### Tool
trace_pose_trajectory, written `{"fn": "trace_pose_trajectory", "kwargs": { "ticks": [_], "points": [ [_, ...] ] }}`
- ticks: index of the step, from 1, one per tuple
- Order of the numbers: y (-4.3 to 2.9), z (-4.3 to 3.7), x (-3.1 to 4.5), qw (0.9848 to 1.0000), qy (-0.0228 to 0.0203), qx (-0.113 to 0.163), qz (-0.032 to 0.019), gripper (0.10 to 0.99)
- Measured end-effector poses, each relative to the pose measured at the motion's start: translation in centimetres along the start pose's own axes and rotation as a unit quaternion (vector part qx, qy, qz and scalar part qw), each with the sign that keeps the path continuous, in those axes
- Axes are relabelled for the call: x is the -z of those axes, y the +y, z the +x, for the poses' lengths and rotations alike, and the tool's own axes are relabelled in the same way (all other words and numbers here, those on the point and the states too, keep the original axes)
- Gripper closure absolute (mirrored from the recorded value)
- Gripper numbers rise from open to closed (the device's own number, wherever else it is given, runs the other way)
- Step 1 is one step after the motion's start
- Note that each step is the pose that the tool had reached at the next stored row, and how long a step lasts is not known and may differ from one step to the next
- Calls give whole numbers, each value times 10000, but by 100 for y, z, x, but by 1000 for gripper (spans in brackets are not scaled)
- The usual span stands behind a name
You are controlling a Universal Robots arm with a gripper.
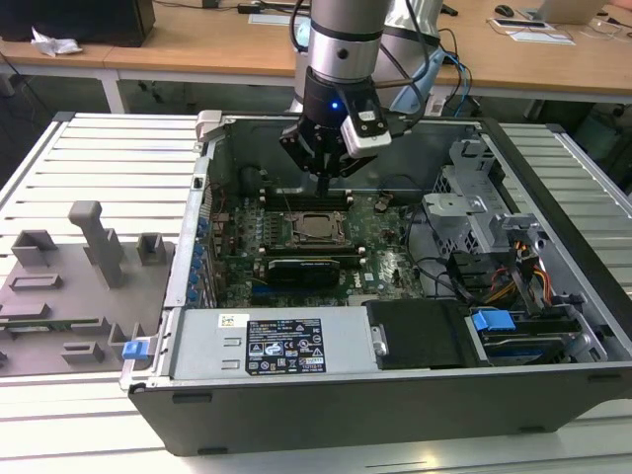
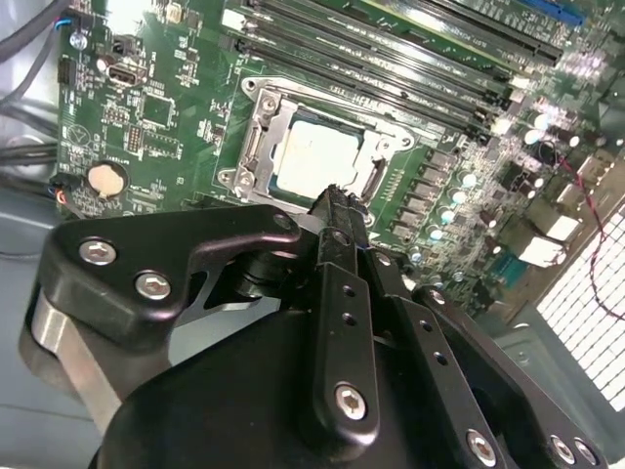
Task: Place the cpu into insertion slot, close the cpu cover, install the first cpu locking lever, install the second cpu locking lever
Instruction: 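Install the first cpu locking lever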
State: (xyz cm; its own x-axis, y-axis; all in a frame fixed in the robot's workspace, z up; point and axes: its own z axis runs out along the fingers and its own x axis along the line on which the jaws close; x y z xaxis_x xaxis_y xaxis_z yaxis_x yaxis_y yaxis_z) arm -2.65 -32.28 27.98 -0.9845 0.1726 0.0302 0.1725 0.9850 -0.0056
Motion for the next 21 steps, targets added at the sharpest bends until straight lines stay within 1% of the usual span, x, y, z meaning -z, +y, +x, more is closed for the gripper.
{"fn": "trace_pose_trajectory", "kwargs": {
  "ticks": [6, 11, 13, 15, 17, 19, 21],
  "points": [
    [0, 0, 0, 9995, -2, 310, 10, 980],
    [0, 0, 0, 9984, -3, 557, 17, 980],
    [0, 0, 0, 9972, -4, 751, 23, 980],
    [0, 0, 0, 9964, -5, 849, 26, 980],
    [0, 0, 0, 9953, -5, 964, 29, 980],
    [0, 0, 0, 9940, -6, 1096, 33, 980],
    [0, 0, 0, 9931, -6, 1174, 36, 980]
  ]
}}
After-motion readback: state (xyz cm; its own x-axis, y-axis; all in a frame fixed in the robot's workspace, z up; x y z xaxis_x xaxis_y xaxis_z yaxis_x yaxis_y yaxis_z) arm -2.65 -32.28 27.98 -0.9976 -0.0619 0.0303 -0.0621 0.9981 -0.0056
